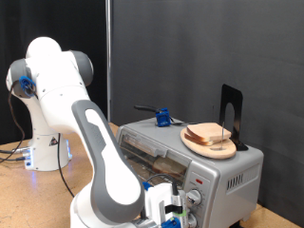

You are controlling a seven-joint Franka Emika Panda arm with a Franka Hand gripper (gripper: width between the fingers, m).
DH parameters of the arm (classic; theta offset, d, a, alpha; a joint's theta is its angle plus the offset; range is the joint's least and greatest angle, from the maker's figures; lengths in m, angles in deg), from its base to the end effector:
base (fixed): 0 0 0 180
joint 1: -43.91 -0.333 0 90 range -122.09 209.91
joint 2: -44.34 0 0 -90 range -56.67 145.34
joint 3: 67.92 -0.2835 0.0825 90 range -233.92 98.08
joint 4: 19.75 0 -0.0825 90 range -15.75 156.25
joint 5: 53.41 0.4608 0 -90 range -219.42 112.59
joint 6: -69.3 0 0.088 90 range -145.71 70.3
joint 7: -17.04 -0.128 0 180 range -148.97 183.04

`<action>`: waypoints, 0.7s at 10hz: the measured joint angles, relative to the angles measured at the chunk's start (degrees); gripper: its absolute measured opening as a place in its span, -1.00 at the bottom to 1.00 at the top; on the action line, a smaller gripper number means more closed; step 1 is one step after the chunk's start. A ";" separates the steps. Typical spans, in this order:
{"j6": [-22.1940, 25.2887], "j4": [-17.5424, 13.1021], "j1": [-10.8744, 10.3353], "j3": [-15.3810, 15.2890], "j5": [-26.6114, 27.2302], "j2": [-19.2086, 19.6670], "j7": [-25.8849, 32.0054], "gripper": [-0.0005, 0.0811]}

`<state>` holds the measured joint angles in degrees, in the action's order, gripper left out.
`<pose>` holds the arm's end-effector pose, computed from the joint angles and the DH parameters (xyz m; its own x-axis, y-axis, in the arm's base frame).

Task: Make a piece of toast with the oven

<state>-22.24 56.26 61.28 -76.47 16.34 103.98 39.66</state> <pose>0.7184 -0.0078 0.0585 0.9238 -0.0496 -0.3798 -0.3830 -0.1307 -0.9145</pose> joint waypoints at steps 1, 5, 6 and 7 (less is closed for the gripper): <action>-1.08 1.50 0.21 0.00 0.14 -1.25 4.35 -0.20; -6.66 7.32 0.30 -0.04 1.41 -5.20 14.32 -0.73; -7.20 7.91 0.30 -0.05 1.66 -5.60 14.67 -0.73; -7.48 8.21 0.31 -0.05 1.74 -5.81 14.74 -0.73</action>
<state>-29.71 64.47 61.59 -76.52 18.08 98.17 54.40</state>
